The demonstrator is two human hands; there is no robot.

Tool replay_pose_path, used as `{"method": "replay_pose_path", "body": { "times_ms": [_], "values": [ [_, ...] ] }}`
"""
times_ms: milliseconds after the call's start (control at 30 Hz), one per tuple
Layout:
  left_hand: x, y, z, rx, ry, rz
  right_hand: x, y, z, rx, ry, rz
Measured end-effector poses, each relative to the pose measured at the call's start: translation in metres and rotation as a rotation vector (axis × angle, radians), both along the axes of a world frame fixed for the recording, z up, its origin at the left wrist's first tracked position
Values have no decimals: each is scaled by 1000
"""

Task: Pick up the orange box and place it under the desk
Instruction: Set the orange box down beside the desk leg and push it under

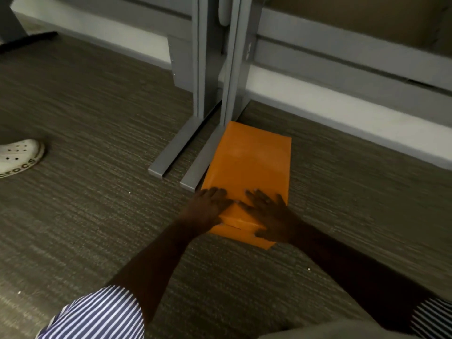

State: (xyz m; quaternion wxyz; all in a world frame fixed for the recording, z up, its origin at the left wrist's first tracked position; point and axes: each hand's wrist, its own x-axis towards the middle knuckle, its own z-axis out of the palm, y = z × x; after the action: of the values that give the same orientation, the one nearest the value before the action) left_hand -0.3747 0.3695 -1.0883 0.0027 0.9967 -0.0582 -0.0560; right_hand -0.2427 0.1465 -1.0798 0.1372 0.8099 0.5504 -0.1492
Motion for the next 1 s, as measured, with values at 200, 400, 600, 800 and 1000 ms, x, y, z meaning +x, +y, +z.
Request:
{"method": "replay_pose_path", "body": {
  "times_ms": [200, 400, 600, 800, 1000],
  "values": [
    [31, -6, -3, 75, -247, 98, 30, 26, -7, 69, 2, -90],
    [77, 18, -11, -66, -54, 184, 67, 52, -10, 125, -43, -194],
    [130, 28, -8, -130, 110, 297, 102, 79, -2, 152, -19, -267],
    [168, 41, 7, -105, 197, 285, 130, 91, -4, 155, -29, -288],
    [175, 36, 14, -140, 236, 336, 134, 90, -5, 168, -13, -287]
  ]
}}
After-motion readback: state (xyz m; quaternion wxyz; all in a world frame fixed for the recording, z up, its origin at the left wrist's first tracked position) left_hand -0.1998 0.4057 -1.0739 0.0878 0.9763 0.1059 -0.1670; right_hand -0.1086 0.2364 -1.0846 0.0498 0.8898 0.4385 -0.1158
